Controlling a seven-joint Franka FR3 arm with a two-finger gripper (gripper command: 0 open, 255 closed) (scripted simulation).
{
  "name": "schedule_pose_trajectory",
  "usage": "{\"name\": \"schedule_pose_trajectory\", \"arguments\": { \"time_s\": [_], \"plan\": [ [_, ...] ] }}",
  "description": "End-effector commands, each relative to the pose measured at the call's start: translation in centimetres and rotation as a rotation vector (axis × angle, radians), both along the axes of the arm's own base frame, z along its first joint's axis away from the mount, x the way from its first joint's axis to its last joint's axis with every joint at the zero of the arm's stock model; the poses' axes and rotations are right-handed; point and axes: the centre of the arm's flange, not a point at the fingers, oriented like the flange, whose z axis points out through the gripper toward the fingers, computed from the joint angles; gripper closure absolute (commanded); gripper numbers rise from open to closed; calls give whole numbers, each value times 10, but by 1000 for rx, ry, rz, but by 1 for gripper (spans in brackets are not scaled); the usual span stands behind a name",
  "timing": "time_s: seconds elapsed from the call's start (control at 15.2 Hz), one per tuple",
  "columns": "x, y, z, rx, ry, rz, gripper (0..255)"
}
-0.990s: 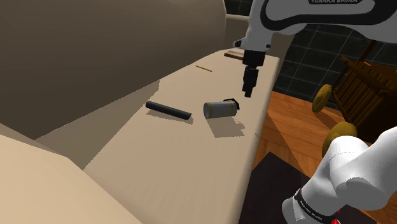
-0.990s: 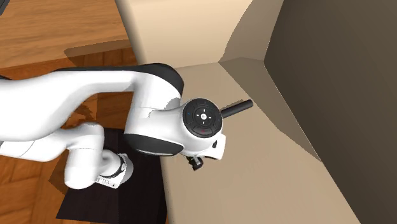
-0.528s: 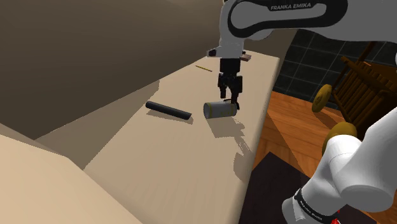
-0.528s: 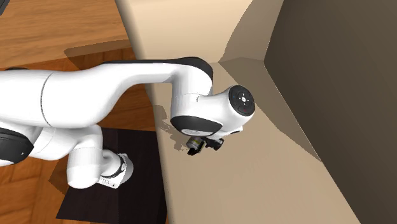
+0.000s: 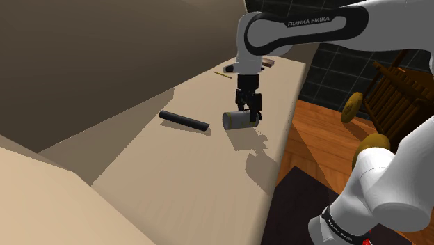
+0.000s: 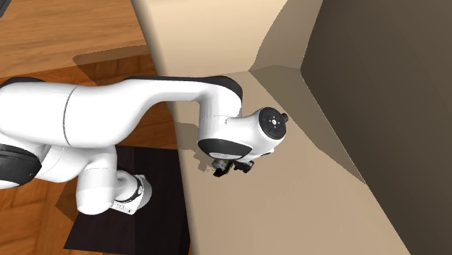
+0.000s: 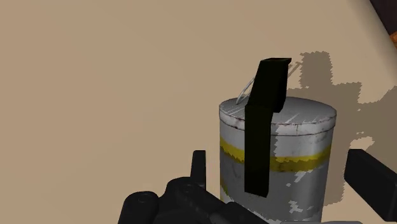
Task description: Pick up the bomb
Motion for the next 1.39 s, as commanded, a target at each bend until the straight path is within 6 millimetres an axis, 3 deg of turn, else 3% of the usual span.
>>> {"name": "schedule_pose_trajectory", "arguments": {
  "time_s": [0.0,0.59,1.32],
  "plan": [
    [1,-1,-2,0,0,0,255],
    [0,0,-2,0,-1,0,255],
    [0,0,56,0,-1,0,255]
  ]
}}
